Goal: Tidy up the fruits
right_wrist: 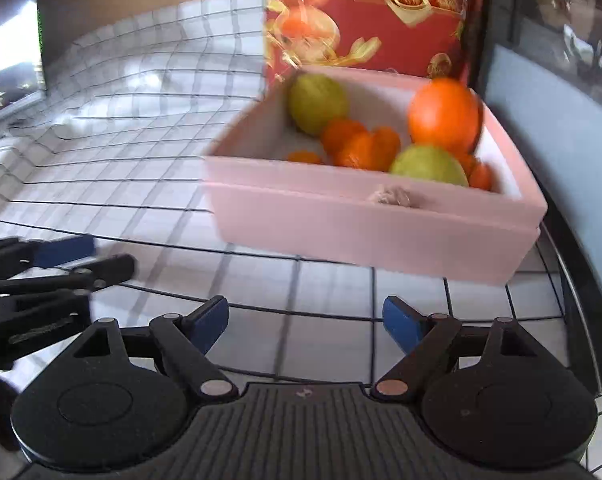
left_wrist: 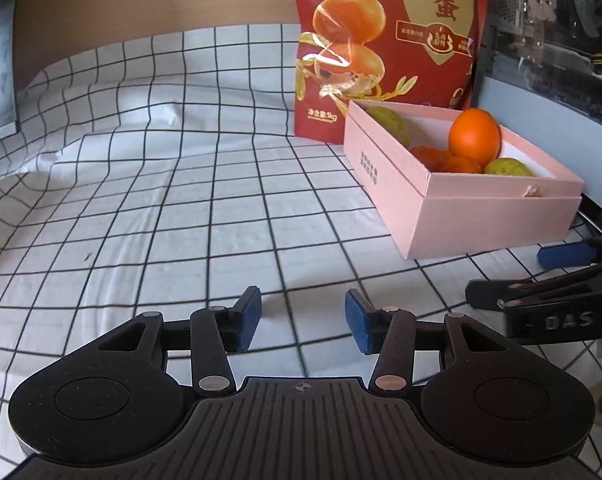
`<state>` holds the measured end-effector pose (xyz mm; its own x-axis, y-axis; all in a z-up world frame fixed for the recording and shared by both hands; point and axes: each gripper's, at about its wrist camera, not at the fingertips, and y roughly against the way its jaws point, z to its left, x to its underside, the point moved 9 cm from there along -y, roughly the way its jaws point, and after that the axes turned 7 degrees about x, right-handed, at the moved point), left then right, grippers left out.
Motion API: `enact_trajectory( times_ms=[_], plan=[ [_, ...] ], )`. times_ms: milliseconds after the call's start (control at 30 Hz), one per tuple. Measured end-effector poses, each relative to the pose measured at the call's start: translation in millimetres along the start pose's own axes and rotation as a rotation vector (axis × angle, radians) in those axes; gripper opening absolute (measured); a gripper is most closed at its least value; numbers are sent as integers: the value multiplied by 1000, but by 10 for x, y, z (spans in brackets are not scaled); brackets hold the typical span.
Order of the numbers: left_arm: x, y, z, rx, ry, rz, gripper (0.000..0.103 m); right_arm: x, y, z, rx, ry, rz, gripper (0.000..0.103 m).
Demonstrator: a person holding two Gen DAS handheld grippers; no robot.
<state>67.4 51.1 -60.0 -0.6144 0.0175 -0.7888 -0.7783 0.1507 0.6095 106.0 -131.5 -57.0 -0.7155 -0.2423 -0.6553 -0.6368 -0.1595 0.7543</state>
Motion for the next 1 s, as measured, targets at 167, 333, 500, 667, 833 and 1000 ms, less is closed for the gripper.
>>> enact_trajectory(
  times_ms=[167,333,500,667,833,1000],
  plan=[
    [-29,-50,-70,-27,7,0,53,-12,-85,-116,53,-59,-35,98],
    [-30,-50,-60,-30,16,-1,53,6,-101,-143,104,-85,-49,103],
    [-37,-59,-69,-36,11,1,53,-10,-104,-146,107,-94,-75,103],
    [-44,-67,-66,-30,7,2,54,-21,-97,-146,112,-98,-79,103],
    [-45,-70,-66,-35,11,2,54,-23,-98,-145,112,-98,-79,103],
    [-43,-67,-62,-43,10,1,54,-23,-98,-144,112,-98,-79,103]
  ],
)
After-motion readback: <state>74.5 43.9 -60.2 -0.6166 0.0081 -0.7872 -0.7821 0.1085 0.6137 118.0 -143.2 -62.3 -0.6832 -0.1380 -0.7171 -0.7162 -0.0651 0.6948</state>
